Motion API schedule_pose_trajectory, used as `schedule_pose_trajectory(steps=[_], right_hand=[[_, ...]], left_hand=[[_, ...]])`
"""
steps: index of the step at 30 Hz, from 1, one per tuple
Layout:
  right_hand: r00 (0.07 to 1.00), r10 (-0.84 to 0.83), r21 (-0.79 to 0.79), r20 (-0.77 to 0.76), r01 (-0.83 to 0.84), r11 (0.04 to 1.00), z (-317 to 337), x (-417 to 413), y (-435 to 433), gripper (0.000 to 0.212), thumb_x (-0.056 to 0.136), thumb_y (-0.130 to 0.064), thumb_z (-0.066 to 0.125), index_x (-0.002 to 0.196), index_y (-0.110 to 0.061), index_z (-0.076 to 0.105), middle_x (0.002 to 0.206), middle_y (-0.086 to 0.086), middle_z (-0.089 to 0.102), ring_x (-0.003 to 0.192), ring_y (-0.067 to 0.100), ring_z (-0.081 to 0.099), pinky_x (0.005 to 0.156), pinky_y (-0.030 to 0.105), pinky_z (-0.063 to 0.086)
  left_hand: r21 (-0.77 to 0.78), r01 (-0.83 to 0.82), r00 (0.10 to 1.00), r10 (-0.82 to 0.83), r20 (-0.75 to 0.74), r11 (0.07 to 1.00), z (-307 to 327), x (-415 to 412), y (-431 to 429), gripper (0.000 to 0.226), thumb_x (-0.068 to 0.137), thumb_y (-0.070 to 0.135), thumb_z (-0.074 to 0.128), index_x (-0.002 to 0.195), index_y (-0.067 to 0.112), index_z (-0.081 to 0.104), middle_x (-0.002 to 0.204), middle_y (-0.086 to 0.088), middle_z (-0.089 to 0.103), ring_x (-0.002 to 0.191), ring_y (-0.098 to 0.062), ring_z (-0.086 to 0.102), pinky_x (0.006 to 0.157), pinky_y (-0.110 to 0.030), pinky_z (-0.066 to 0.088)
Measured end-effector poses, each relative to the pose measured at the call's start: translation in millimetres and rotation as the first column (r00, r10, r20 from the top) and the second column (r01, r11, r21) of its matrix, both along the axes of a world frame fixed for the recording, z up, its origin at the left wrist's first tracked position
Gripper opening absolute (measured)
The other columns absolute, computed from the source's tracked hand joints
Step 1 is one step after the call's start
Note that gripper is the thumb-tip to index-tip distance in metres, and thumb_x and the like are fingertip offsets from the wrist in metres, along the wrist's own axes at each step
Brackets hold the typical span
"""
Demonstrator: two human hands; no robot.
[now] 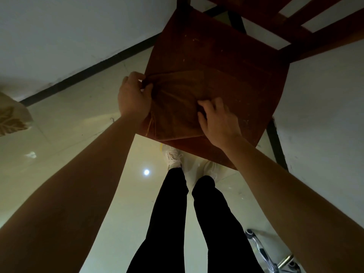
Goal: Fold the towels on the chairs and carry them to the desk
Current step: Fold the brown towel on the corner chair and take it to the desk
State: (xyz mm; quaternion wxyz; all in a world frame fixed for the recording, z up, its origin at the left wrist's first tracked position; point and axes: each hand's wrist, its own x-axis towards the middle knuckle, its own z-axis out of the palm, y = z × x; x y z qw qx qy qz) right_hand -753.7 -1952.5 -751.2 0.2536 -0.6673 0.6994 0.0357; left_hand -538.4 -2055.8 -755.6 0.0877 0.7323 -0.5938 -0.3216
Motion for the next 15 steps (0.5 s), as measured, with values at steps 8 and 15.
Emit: schedule_pose_trajectory(steps=[8,15], right_hand=[[0.582,-0.721,0.324,0.376,0.647,0.691,2.5,4.4,-13.0,0.024,0.098,-0.02,0.048,0.122,-0.017,0.045,0.098,0.004,0.062,0.077,0.017,0.059,0.066,0.032,0.042],[0.587,-0.729,0.383,0.352,0.62,0.685,5.0,7.6,-13.4,0.049,0.096,-0.033,0.057,0.142,-0.02,0.046,0.111,-0.008,0.056,0.096,0.007,0.056,0.087,0.03,0.047]], left_hand=[[0.214,-0.271,0.962,0.273,0.023,0.938,15.7,-26.3,48.8,0.046,0.1,0.054,0.037,0.116,0.013,0.046,0.106,-0.002,0.059,0.092,-0.017,0.058,0.078,-0.033,0.045],[0.428,-0.441,0.865,0.501,-0.031,0.788,6.7,-38.2,64.3,0.053,0.086,0.039,0.071,0.123,0.008,0.048,0.109,-0.001,0.056,0.098,-0.017,0.055,0.085,-0.033,0.05]])
